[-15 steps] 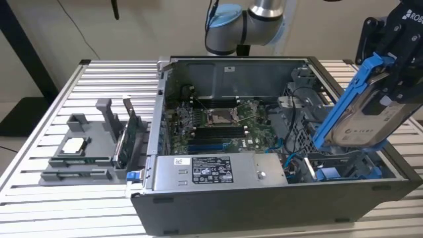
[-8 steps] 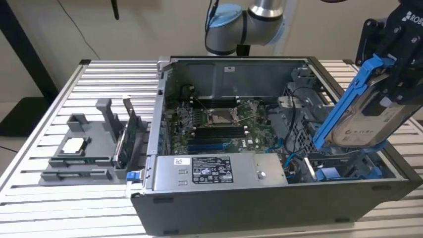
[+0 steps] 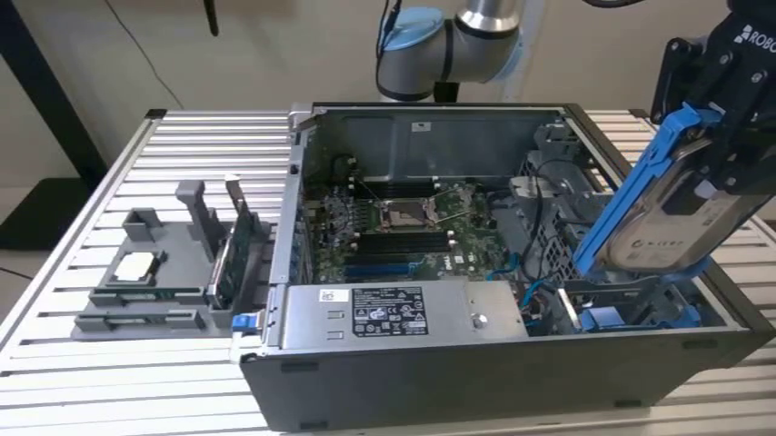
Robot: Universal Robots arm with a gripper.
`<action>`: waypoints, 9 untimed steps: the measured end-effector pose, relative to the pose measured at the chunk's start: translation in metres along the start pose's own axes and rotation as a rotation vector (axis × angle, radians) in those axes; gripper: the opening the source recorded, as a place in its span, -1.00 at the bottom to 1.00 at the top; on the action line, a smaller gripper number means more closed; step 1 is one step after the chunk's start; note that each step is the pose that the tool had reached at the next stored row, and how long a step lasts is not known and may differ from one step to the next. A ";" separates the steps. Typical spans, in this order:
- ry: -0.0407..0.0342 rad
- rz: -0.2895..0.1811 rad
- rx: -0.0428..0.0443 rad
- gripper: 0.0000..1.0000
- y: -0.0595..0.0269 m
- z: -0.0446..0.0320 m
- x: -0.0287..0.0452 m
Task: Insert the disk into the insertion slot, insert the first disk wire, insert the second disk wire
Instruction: 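Insert the disk into the insertion slot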
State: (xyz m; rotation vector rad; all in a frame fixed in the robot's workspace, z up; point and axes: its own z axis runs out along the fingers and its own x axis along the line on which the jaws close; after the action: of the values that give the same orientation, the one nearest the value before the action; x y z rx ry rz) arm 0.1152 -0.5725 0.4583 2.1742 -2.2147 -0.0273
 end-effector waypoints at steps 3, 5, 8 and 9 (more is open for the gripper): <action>0.0001 0.000 0.0000 -0.35 -0.0001 0.0018 0.0000; -0.0001 0.000 0.0000 -0.35 -0.0002 0.0031 0.0000; 0.0000 0.000 0.0000 -0.35 -0.0005 0.0050 -0.0001; 0.0000 0.000 0.0000 -0.35 -0.0005 0.0057 -0.0001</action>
State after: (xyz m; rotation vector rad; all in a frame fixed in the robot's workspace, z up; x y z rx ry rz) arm 0.1155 -0.5725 0.4526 2.1742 -2.2147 -0.0273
